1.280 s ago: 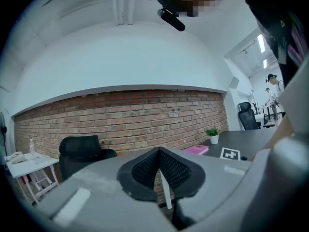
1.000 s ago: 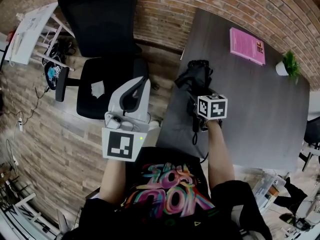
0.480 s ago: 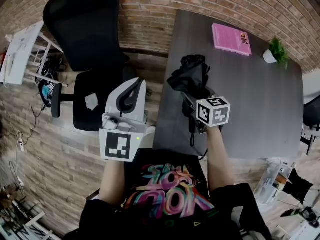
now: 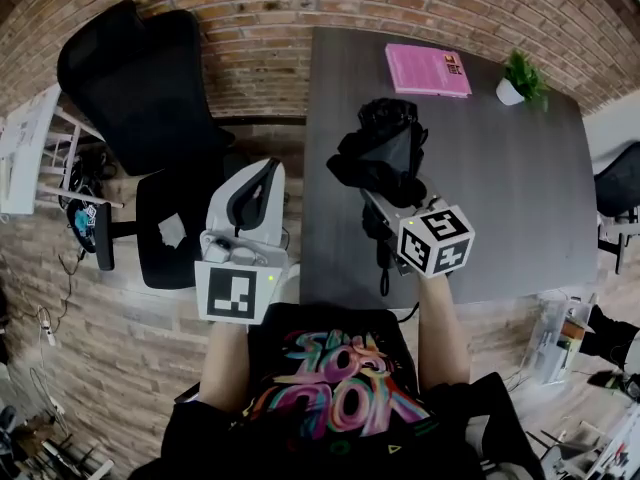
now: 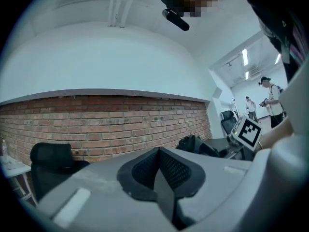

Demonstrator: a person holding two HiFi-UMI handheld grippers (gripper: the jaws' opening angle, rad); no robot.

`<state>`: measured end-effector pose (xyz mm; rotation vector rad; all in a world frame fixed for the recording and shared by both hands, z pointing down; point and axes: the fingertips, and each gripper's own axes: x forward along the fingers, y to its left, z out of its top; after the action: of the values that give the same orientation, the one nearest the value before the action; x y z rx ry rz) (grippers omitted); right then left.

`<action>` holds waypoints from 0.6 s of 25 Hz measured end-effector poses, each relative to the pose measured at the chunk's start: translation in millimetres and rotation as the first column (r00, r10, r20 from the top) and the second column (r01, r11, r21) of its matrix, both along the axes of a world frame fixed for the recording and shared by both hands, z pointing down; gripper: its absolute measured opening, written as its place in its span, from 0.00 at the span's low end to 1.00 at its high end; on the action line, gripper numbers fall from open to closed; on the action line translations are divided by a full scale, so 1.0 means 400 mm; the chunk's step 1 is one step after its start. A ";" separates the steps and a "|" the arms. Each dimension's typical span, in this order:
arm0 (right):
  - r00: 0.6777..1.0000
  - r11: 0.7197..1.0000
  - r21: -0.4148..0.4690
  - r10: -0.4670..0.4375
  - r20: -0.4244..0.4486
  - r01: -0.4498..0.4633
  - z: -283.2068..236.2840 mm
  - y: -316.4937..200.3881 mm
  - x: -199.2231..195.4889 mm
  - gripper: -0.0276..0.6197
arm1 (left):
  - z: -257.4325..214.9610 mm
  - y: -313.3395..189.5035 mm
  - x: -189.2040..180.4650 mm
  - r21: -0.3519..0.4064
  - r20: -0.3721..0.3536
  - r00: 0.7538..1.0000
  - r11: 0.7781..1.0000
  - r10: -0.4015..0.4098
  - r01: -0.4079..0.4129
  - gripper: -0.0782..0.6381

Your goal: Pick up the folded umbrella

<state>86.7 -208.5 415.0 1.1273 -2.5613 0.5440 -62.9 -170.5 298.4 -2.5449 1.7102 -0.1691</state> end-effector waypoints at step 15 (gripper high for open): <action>0.997 0.949 0.308 0.071 -0.003 -0.067 -0.190 0.102 0.121 0.44 | -0.007 -0.022 0.064 0.008 -0.014 0.996 0.996 0.091 -0.091 0.11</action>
<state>135.1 -167.9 339.0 1.3181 -2.6656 0.1503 -37.2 -179.4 295.6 -2.6182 1.5927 -0.1397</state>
